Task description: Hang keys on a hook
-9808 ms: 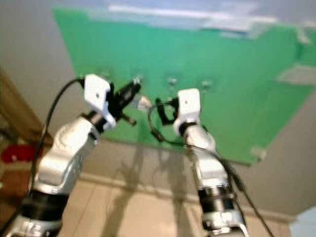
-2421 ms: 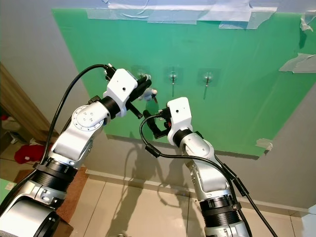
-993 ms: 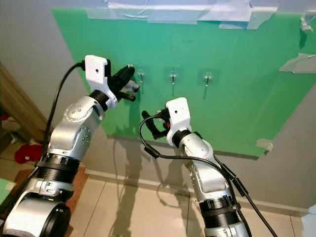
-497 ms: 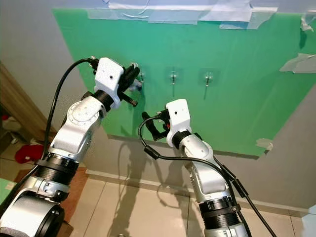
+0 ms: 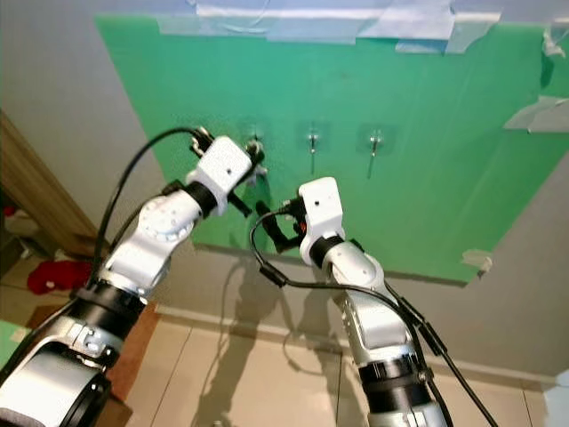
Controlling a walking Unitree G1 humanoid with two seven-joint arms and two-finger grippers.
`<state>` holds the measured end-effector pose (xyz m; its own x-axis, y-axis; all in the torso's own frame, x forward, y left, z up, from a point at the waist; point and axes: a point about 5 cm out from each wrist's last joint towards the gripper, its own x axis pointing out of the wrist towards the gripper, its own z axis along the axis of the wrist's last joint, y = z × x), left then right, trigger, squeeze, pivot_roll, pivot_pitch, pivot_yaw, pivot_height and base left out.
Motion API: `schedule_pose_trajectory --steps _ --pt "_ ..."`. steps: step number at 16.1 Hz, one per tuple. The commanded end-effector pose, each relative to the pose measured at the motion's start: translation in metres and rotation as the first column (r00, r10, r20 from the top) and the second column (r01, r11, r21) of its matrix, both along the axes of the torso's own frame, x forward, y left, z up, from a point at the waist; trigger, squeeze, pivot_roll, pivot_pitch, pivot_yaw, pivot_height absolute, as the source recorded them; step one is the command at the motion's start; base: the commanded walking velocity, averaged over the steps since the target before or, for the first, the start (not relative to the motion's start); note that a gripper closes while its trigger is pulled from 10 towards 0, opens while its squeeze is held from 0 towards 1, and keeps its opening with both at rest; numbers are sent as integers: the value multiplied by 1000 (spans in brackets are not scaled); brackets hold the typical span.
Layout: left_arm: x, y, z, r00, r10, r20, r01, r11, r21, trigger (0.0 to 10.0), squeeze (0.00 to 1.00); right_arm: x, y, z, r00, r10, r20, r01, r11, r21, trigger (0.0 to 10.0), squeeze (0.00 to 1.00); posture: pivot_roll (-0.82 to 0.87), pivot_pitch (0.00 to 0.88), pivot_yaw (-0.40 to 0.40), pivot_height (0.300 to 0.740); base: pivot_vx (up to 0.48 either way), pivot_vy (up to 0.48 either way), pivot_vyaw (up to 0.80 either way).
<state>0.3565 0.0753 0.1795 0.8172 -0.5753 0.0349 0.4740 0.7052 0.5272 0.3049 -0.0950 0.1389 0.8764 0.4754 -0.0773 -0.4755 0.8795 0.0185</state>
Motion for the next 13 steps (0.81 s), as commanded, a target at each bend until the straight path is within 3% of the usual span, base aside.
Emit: schedule_pose_trajectory --steps 1,3,5,6,7,9,12,13 --pt "1 3 1 1000 1 28 -2 999 46 0 0 -1 3 3 1000 7 5 -7 1000 4 10000 0 -76 0 134 740 0 0 0" --pt "1 3 1 1000 3 27 -4 1000 26 0 0 -2 3 3 1000 7 6 -7 1000 4 10000 0 -77 0 134 740 0 0 0" --pt "2 6 8 1000 24 -6 -25 994 -108 0 0 -2 2 3 1000 2 8 -2 1000 3 10000 0 -78 0 136 740 0 0 0" --pt "-1 10 13 998 22 -58 -35 970 -239 0 0 -3 2 3 1000 -1 8 1 1000 5 10000 0 -77 0 141 740 0 0 0" --pt "-2 13 15 995 15 -98 -45 948 -316 0 0 -3 3 2 1000 -1 8 1 1000 6 10000 0 -76 0 141 740 0 0 0" --pt "-12 20 11 962 -101 -254 -46 855 -517 0 0 -5 2 0 1000 1 0 -1 1000 7 10000 0 -68 0 135 740 0 0 0" --pt "-26 29 8 923 -225 -311 -11 795 -607 0 0 -5 -3 -3 1000 5 -9 -5 1000 -3 10000 0 -53 0 116 740 0 0 0" --pt "-31 31 15 907 -283 -313 -3 738 -674 0 0 -4 -5 -3 1000 6 -11 -6 1000 -8 10000 0 -45 0 102 740 0 0 0"
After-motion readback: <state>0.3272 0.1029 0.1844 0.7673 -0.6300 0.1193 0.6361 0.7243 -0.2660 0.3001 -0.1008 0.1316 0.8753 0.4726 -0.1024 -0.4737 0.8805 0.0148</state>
